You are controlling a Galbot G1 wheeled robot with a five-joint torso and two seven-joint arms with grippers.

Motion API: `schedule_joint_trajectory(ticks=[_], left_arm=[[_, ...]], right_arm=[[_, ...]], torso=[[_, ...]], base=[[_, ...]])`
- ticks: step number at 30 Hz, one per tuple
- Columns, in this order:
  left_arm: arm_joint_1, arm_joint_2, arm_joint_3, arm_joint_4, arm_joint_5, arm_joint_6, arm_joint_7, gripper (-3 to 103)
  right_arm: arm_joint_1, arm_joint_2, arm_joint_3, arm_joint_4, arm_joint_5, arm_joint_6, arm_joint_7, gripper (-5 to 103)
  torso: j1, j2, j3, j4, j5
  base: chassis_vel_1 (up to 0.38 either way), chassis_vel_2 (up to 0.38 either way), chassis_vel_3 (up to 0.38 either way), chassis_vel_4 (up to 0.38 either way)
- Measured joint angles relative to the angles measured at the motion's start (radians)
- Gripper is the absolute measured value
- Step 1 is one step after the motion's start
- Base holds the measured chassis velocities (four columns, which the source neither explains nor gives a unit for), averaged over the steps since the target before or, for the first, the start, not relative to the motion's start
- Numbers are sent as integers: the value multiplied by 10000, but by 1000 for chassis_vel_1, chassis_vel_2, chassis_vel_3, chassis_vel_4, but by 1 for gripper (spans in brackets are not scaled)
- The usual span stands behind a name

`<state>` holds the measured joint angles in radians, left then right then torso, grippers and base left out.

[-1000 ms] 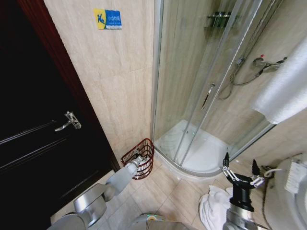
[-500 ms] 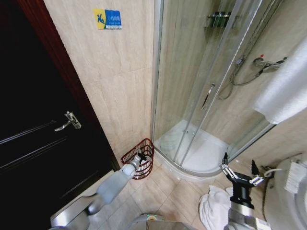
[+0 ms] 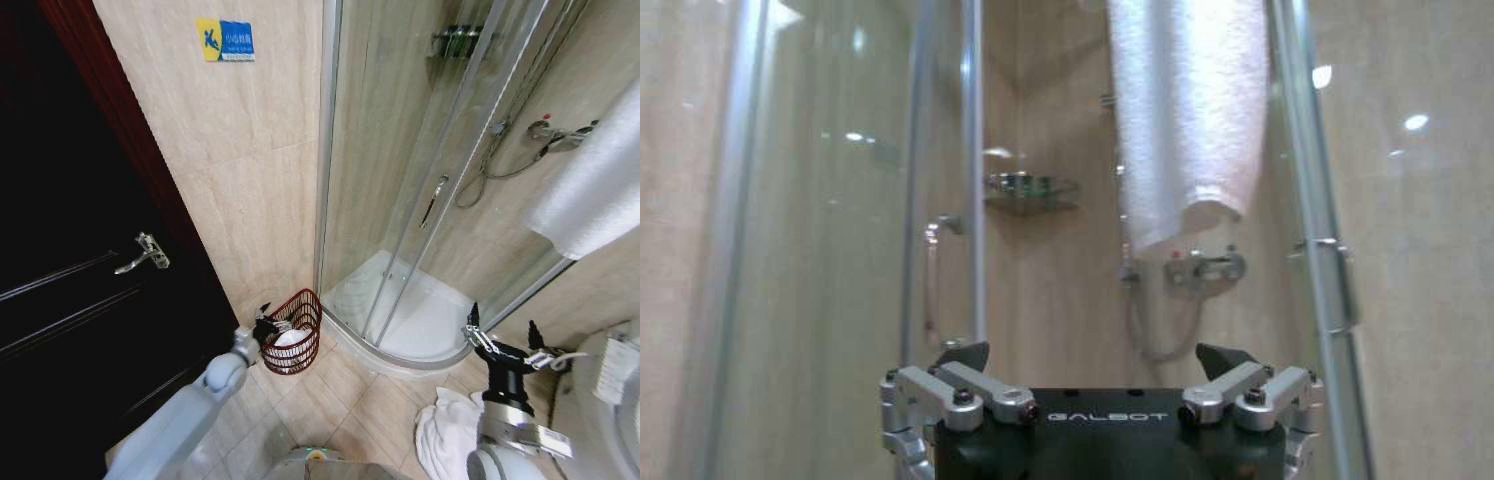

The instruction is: Discard the used towel into the hamper.

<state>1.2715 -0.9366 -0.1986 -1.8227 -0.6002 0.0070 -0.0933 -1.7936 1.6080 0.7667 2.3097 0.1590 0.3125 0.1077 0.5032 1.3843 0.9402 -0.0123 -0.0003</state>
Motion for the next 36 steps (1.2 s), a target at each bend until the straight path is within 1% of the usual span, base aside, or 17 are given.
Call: schedule_joint_trajectory(ticks=[2,4,5,7,8,12,13,16,17,19,20,21,25,28,29,30,36], left_arm=[[172,-61,-216,-253,-19,44,-90,100],[639,-543,-900,-965,-5,263,-471,100],[639,-543,-900,-965,-5,263,-471,100],[1147,-1254,-1636,-1555,285,422,-711,100],[1147,-1254,-1636,-1555,285,422,-711,100],[2089,-2284,-2685,-2357,891,556,-744,100],[2089,-2284,-2685,-2357,891,556,-744,100],[2923,-3047,-3708,-3014,1615,366,-406,100],[2923,-3047,-3708,-3014,1615,366,-406,100],[3372,-3299,-4163,-3448,1727,344,-141,100],[3595,-3398,-4305,-3637,1802,339,-39,103],[3754,-3480,-4388,-3786,1887,331,14,101],[4177,-3825,-4539,-4224,2260,353,174,100],[4706,-4366,-4656,-4885,2831,703,712,100],[4706,-4366,-4656,-4885,2831,703,712,100],[4867,-4554,-4674,-5071,3103,792,898,100],[5331,-5077,-4537,-5448,3878,708,1475,100]], right_arm=[[-47,0,-12,32,67,-16,-120,100],[-176,0,-35,143,254,-151,-367,100],[-176,0,-35,143,254,-151,-367,100],[-249,-3,-46,341,328,-303,-437,100],[-249,-3,-46,341,328,-303,-437,100],[-266,-18,-47,593,355,-466,-451,100],[-266,-18,-47,593,355,-466,-451,100],[-206,-97,-152,684,393,-604,-452,100],[-206,-97,-152,684,393,-604,-452,100],[-186,-163,-168,677,494,-620,-452,100],[-137,-206,-119,621,603,-641,-452,100],[-82,-249,-46,544,702,-665,-443,100],[87,-408,221,383,1053,-769,-369,100],[214,-564,386,378,1343,-889,-250,100],[214,-564,386,378,1343,-889,-250,100],[218,-565,378,379,1360,-893,-241,100],[167,-455,272,359,1367,-840,-253,100]], torso=[[0,0,0,-3,1],[0,0,0,-4,-1],[0,0,0,-4,-1],[1,0,0,-4,0],[1,0,0,-4,0],[1,0,0,-3,2],[1,0,0,-3,2],[0,0,0,0,2],[0,0,0,0,2],[1,0,0,-2,4],[1,0,1,-1,4],[1,0,1,0,3],[1,0,1,-1,6],[2,-2,1,-2,5],[2,-2,1,-2,5],[2,-2,1,-2,4],[1,-2,1,-2,4]], base=[[0,0,0,0],[0,0,0,0],[0,0,0,0],[0,0,0,0],[0,0,0,0],[0,0,0,0],[0,0,0,0],[0,0,0,0],[0,0,0,0],[0,0,0,0],[0,0,0,0],[0,0,0,0],[0,0,0,0],[0,0,0,0],[0,0,0,0],[0,0,0,0],[0,0,0,0]])
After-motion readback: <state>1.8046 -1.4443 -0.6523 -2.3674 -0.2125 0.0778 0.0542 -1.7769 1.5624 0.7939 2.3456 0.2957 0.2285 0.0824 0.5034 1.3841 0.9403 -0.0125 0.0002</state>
